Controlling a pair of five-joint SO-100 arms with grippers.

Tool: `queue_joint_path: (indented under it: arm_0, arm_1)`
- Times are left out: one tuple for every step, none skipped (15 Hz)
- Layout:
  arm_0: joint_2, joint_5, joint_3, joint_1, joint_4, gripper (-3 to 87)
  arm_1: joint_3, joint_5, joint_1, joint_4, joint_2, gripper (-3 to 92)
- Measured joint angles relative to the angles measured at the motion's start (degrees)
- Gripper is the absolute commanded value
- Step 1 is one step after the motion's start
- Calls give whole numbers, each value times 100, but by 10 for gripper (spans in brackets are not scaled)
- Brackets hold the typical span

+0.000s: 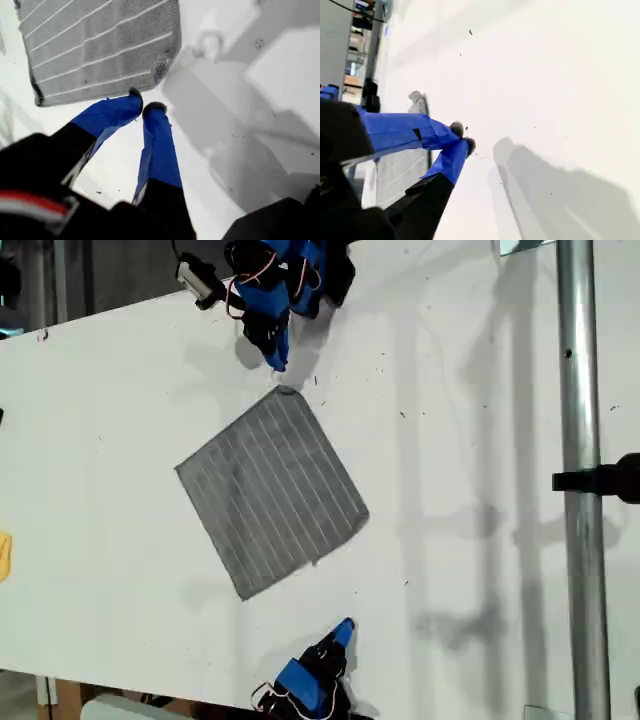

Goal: Grasp corners of a towel and fold twice.

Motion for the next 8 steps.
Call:
queue_joint_path:
  arm_0:
    - [0,-62,0,-26,0,-8]
    - [0,-747,0,-633,0,-9]
    - [0,-2127,9,-1415,-9,-10]
    - [0,-3428,9,-1767,-9,-10]
    - [0,-4052,18,-1881,-9,-10]
    - [0,-4263,18,-1890,-9,-10]
    - [0,-4359,18,-1846,-9,-10]
    - [0,-4412,18,-1854,-9,-9]
  arm_1:
    - [0,0,-26,0,9,-2]
    - [0,0,-501,0,9,-2]
    - [0,0,-571,-9,9,-2]
    - [0,9,-563,-9,9,-2]
    - [0,9,-580,-9,9,-2]
    - [0,9,-615,-9,9,-2]
    - [0,9,-642,-9,9,-2]
    - [0,9,-668,-9,9,-2]
